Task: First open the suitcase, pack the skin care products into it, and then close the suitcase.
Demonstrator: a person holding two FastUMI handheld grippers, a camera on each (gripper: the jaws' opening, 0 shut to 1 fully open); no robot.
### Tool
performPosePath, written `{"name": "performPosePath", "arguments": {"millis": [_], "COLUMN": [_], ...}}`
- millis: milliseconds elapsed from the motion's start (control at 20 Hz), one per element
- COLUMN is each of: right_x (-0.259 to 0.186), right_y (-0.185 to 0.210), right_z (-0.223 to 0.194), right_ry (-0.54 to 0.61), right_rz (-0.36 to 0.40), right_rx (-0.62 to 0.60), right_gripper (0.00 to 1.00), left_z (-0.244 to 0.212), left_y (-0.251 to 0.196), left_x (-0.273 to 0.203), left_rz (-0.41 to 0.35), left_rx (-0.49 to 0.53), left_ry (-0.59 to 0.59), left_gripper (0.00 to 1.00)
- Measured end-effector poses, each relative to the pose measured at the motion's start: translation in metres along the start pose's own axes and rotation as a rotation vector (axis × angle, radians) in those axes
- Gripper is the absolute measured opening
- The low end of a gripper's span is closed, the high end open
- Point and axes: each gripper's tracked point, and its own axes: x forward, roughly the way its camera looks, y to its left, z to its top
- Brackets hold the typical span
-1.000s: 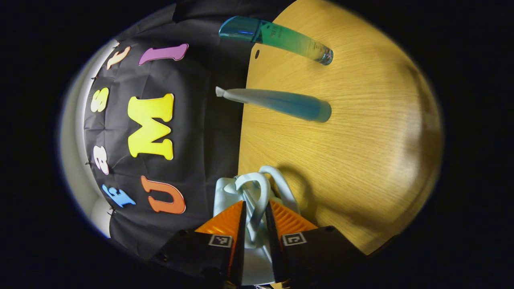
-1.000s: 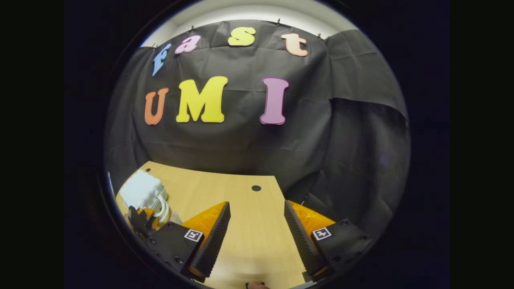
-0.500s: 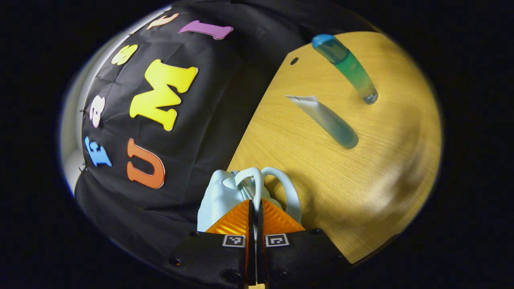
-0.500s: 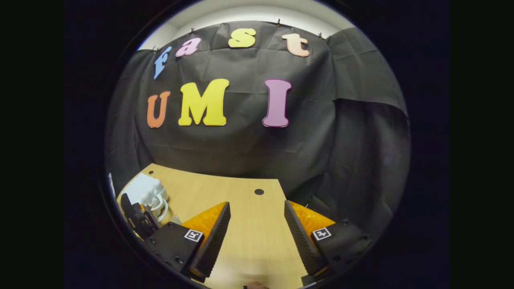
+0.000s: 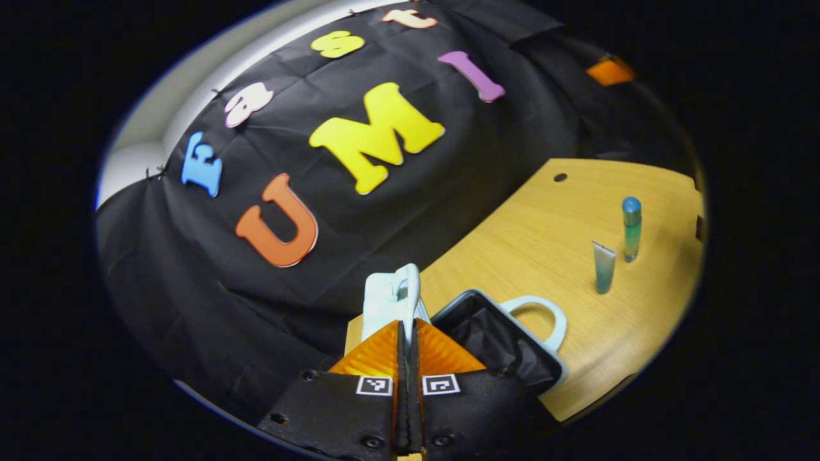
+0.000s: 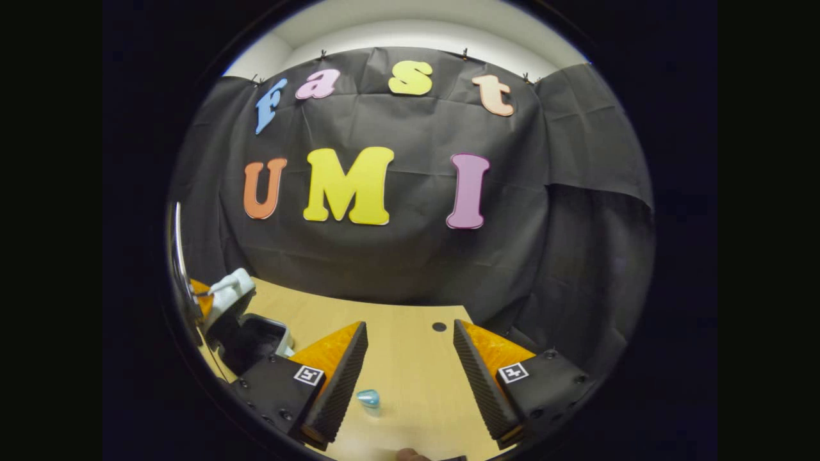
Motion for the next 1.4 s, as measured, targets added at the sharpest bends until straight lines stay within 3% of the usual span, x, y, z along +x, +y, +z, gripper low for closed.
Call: {"name": "performPosePath", "arguments": {"millis": [150, 400, 550, 850, 1050, 1200, 1300, 1400], "right_x": [-0.005, -0.013, -0.025, -0.039, -0.050, -0.057, -0.060, -0.061], "right_y": [0.037, 0.086, 0.110, 0.134, 0.145, 0.144, 0.143, 0.141], "right_z": [0.006, 0.006, 0.015, 0.023, 0.018, 0.016, 0.019, 0.018], "right_ry": [-0.018, -0.001, -0.008, -0.019, -0.009, 0.010, 0.005, 0.005], "right_rz": [-0.006, -0.021, -0.020, -0.049, -0.040, -0.040, -0.038, -0.031], "right_rx": [-0.021, -0.047, -0.029, -0.089, -0.125, -0.123, -0.127, -0.129], "right_gripper": [0.80, 0.79, 0.80, 0.80, 0.80, 0.80, 0.80, 0.79], "left_z": [-0.025, -0.103, -0.178, -0.327, -0.389, -0.401, -0.398, -0.399], "left_y": [0.069, 0.157, 0.193, 0.179, 0.139, 0.142, 0.144, 0.144], "left_x": [-0.004, 0.014, 0.032, 0.059, 0.085, 0.090, 0.085, 0.083], "left_rz": [0.014, 0.048, 0.089, 0.088, 0.022, -0.016, -0.019, -0.002], "left_rx": [-0.255, -0.420, -0.543, -0.792, -0.977, -1.153, -1.270, -1.303], "left_ry": [-0.017, -0.002, 0.075, 0.272, 0.356, 0.309, 0.294, 0.293], "left_gripper": [0.03, 0.03, 0.03, 0.03, 0.03, 0.00, 0.05, 0.13]}}
